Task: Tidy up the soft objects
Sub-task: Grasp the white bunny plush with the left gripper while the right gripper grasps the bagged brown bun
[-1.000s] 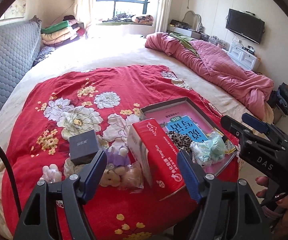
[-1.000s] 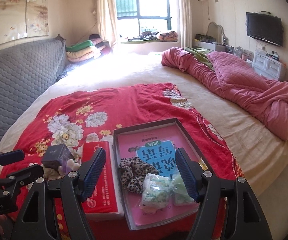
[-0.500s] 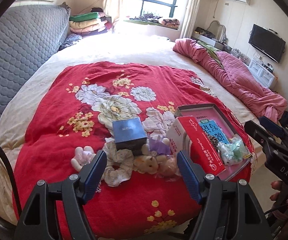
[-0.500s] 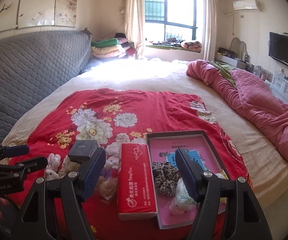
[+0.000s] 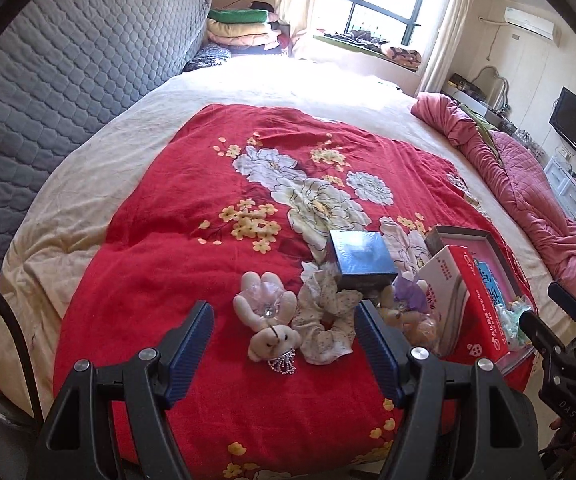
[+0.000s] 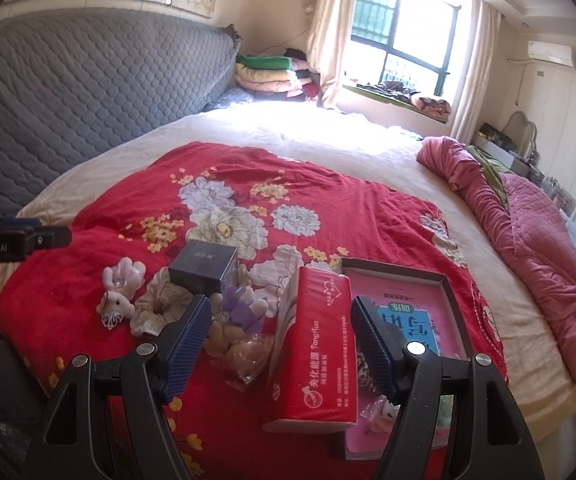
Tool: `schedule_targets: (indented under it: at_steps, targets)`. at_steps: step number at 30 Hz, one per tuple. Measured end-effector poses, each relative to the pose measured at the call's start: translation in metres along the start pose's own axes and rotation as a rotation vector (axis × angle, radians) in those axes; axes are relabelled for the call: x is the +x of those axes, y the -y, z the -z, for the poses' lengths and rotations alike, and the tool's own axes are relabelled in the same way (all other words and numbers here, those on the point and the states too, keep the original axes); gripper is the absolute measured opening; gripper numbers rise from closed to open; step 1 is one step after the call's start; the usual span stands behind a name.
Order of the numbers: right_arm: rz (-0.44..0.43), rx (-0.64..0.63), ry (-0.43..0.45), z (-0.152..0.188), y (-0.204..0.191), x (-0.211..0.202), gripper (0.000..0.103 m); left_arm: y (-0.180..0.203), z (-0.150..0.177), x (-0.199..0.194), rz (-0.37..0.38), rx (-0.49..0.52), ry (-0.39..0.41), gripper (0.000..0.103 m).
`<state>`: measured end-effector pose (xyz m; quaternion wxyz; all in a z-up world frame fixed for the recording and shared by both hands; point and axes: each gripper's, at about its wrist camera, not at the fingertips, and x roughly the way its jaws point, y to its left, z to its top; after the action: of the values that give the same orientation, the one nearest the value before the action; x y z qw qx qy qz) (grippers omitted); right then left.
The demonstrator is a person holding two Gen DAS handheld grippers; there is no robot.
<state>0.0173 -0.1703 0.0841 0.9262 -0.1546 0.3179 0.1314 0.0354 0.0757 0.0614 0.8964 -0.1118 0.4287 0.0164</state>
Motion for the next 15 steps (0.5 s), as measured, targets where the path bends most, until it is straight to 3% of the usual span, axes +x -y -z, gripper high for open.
schedule_targets:
  at_steps: [7, 15]
  targets:
    - [-0.035, -0.087, -0.055, 0.016, -0.025, 0.031, 0.073, -0.015, 0.015, 0.032, -0.009, -0.037, -0.060, 0.072]
    - [-0.009, -0.197, -0.136, 0.034, -0.039, 0.071, 0.073, -0.028, 0.029, 0.075, 0.012, -0.091, -0.133, 0.072]
